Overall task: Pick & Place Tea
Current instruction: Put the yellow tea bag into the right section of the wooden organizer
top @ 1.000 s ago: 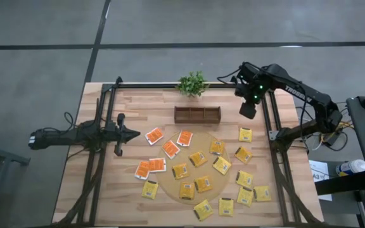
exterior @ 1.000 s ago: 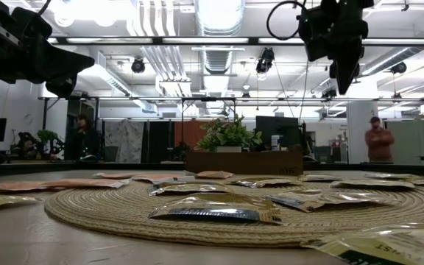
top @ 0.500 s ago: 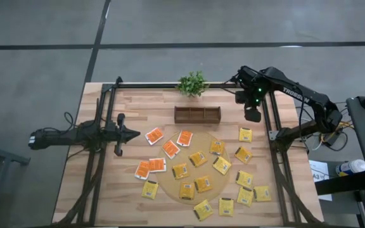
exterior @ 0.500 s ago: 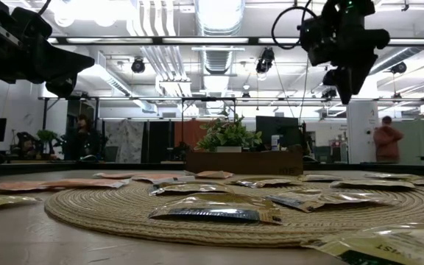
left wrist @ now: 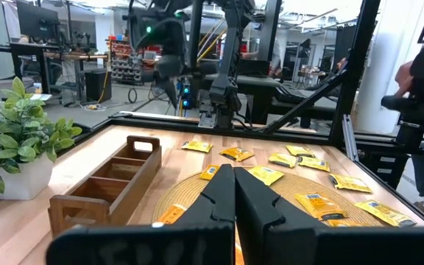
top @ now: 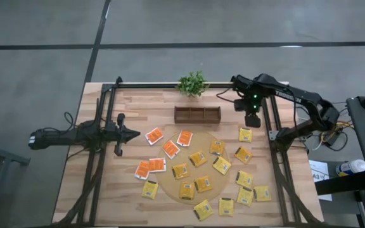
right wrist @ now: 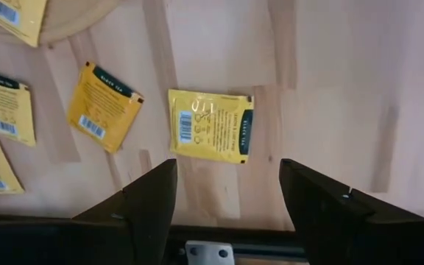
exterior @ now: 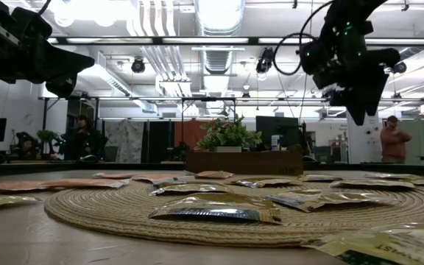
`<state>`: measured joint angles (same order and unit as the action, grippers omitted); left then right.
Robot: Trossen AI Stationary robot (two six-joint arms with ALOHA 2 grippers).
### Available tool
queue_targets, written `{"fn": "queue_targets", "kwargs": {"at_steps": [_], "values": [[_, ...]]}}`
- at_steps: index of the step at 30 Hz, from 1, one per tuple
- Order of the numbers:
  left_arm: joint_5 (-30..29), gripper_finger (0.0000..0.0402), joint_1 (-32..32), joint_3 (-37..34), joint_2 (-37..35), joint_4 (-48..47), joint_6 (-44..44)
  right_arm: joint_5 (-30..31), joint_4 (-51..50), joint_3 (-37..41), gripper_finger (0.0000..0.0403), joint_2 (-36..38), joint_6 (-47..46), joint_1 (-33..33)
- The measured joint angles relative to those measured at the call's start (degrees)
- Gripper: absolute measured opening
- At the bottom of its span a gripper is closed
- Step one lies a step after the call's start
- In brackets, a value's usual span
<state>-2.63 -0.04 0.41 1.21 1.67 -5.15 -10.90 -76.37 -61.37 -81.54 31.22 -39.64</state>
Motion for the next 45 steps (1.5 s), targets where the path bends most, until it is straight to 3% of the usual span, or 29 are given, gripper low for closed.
{"fn": "queue_targets", "kwargs": {"at_steps": [25, 34, 45], "values": [[0.0, 0.0, 0.0, 0.0, 0.0, 0.0, 0.0, 0.3, 11.3, 6.2, 0.0237, -11.6, 0.4, -0.2], [0.0, 0.0, 0.0, 0.0, 0.0, 0.0, 0.0, 0.4, 18.8, 11.9, 0.0237, -9.0, -3.0, -0.4], [0.0, 0.0, 0.0, 0.0, 0.0, 0.0, 0.0, 3.5, 20.5, 15.7, 0.0237, -5.8, -2.6, -0.8]]}}
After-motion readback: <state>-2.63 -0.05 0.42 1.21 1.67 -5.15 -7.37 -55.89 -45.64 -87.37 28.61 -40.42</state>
